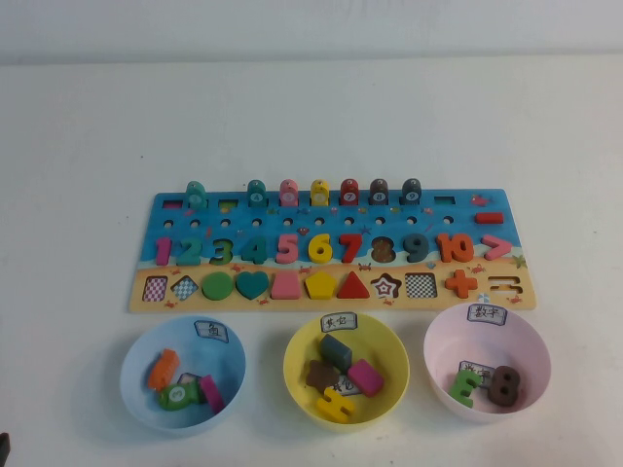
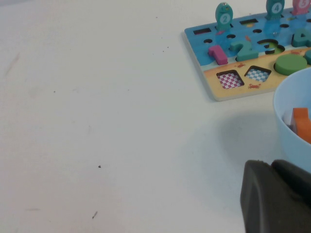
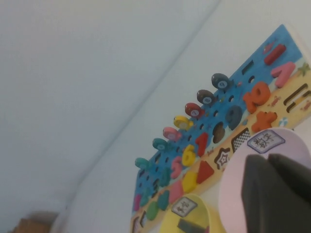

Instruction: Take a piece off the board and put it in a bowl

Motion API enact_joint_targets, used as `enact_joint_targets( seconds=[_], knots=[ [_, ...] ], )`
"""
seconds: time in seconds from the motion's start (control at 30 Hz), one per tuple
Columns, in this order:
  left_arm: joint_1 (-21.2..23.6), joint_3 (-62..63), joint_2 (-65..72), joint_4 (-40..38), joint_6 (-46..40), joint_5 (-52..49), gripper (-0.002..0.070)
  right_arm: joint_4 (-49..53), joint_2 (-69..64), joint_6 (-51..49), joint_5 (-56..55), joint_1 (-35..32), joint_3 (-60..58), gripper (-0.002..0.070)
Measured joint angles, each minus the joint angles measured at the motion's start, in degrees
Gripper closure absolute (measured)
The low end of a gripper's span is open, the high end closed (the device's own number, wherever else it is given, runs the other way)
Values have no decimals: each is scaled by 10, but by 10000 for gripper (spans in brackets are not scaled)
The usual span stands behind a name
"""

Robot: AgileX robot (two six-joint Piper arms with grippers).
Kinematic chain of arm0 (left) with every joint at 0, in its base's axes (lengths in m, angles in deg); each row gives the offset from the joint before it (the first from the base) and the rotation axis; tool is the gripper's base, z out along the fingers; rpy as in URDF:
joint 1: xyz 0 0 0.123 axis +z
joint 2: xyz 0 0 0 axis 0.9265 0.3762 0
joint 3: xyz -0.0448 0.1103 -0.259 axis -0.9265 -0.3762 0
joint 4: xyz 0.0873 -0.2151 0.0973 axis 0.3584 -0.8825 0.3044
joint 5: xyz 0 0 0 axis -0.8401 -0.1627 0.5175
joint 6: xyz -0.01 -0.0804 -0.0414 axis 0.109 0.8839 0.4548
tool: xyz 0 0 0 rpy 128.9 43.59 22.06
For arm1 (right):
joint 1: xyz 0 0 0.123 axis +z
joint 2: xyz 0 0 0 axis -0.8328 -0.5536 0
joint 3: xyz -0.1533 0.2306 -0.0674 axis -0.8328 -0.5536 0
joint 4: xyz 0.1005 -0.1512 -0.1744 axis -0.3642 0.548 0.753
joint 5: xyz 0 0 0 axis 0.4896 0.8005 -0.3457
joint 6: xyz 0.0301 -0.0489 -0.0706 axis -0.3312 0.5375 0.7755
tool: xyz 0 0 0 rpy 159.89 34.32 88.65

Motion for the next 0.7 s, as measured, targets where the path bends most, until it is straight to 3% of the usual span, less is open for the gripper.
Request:
enact_joint_targets(
  seconds=[0.23, 0.47, 0.7],
  knots=[
    [0, 0, 0, 0, 0, 0, 680, 51, -10, 105, 39, 0, 32, 694],
    [0, 0, 0, 0, 0, 0, 679, 332, -231, 112, 259, 0, 265, 694],
    [0, 0, 0, 0, 0, 0, 680, 476, -459, 124, 462, 1, 527, 694]
  ],
)
